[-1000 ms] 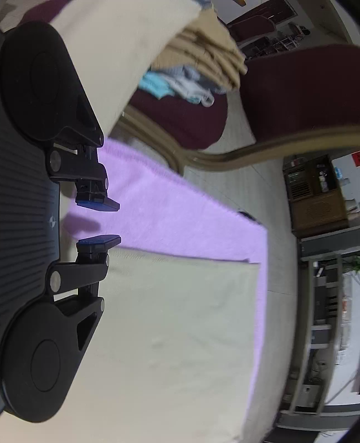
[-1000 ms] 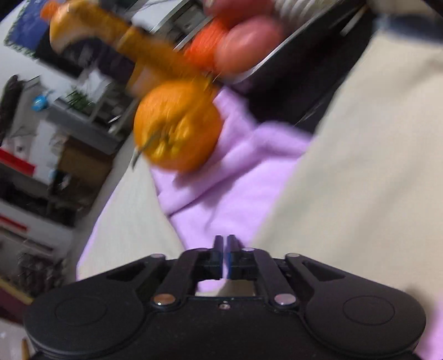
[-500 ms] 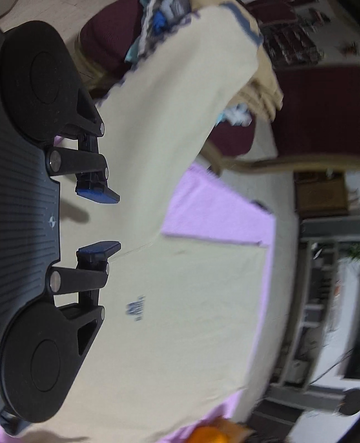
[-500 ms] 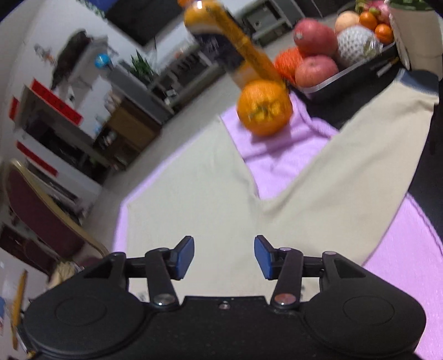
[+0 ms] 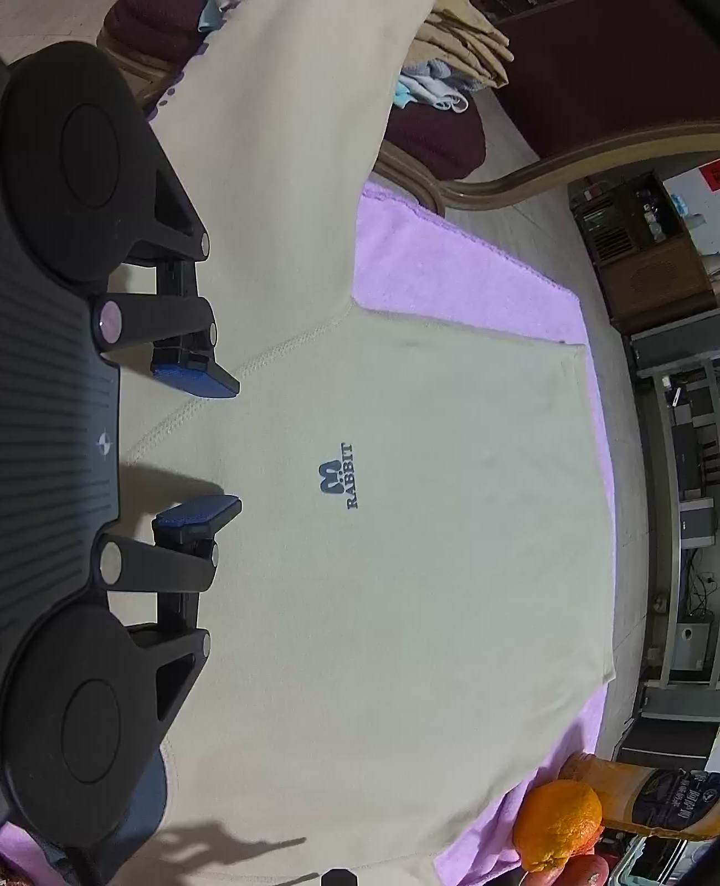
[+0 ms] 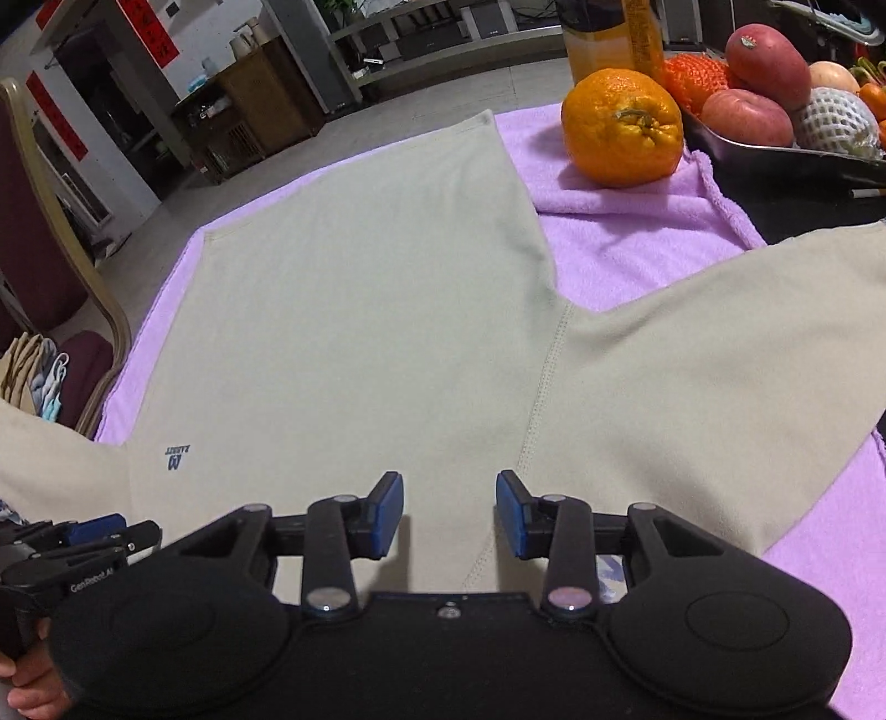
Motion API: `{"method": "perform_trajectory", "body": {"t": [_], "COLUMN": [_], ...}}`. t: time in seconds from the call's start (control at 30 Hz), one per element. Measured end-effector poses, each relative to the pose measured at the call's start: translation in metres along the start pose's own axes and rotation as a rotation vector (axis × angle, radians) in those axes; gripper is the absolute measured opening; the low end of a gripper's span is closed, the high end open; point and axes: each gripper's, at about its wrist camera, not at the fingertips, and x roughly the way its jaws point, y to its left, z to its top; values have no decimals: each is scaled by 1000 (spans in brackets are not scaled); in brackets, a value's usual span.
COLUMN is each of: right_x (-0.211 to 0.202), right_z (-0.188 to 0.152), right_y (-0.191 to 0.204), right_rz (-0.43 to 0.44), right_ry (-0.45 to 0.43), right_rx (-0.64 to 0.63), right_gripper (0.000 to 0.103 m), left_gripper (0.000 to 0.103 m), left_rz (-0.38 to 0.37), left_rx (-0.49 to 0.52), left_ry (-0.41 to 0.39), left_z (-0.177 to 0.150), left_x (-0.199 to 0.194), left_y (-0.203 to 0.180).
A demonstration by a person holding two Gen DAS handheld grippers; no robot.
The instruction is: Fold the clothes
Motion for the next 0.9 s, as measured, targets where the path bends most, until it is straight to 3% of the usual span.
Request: {"method": "perform_trajectory", "body": {"t": [0.23, 0.4, 0.47, 0.57, 0.67, 0.77, 0.9], "right_x": [-33, -45, -40, -24, -7, -13, -27], "right_z": [-35, -73, -80, -81, -84, -93, -106], "right_y": [13, 32, 42, 50, 50, 54, 48], "right_rz": [69, 109, 95, 35, -14, -18, 2], "right_ry": [-19, -3, 16, 11, 44, 70, 96], "right_rx": [33, 4, -47, -133, -185, -248, -220], "right_gripper": [37, 37, 35, 17, 11, 11, 11], "left_gripper": [41, 41, 41, 41, 36, 25, 25], "left_rz": [-49, -62, -60, -56, -79, -132, -90], "left_rx": [-42, -13, 14, 32, 22, 45, 143], "left_ry": [-7, 17, 29, 32, 29, 59, -14], "left_z": [-36, -64, -66, -68, -69, -78, -97], "left_x": [-36, -47, -42, -33, -33, -40, -56], "left_y": [-4, -16, -22, -25, -21, -21, -30]}}
